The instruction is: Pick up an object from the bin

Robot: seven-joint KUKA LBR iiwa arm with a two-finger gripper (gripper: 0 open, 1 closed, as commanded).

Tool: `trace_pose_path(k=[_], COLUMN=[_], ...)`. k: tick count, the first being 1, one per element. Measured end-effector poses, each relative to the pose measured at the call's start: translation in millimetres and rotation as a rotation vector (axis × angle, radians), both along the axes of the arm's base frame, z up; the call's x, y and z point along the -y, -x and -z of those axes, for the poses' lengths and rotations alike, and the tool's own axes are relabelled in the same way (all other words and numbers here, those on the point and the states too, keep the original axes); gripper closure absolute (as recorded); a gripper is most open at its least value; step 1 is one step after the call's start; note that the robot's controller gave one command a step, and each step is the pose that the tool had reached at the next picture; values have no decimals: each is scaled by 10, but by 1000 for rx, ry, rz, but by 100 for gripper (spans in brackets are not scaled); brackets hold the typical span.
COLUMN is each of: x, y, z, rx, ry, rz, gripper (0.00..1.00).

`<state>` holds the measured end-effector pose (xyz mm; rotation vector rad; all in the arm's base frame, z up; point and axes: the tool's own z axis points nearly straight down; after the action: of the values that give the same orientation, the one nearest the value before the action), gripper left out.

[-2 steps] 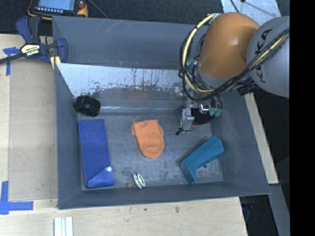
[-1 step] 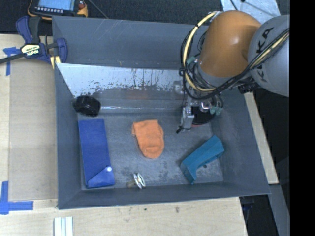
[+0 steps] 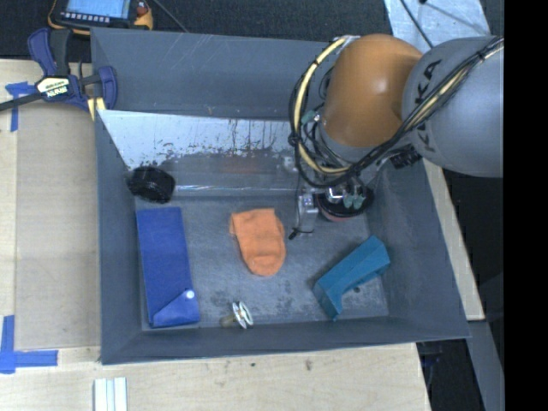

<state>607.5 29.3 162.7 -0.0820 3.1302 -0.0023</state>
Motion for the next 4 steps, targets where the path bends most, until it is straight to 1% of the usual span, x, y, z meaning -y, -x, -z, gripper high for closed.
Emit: trace_pose_path(k=[1, 2, 3, 4], x=[-335, -251, -251, -76], y=[235, 251, 251, 288], z=[598, 791, 791, 508], rx=[-5, -7, -7, -13], ry=[-2, -1, -1, -2], rz=[-4, -51, -51, -95], gripper=[0, 100, 100, 100])
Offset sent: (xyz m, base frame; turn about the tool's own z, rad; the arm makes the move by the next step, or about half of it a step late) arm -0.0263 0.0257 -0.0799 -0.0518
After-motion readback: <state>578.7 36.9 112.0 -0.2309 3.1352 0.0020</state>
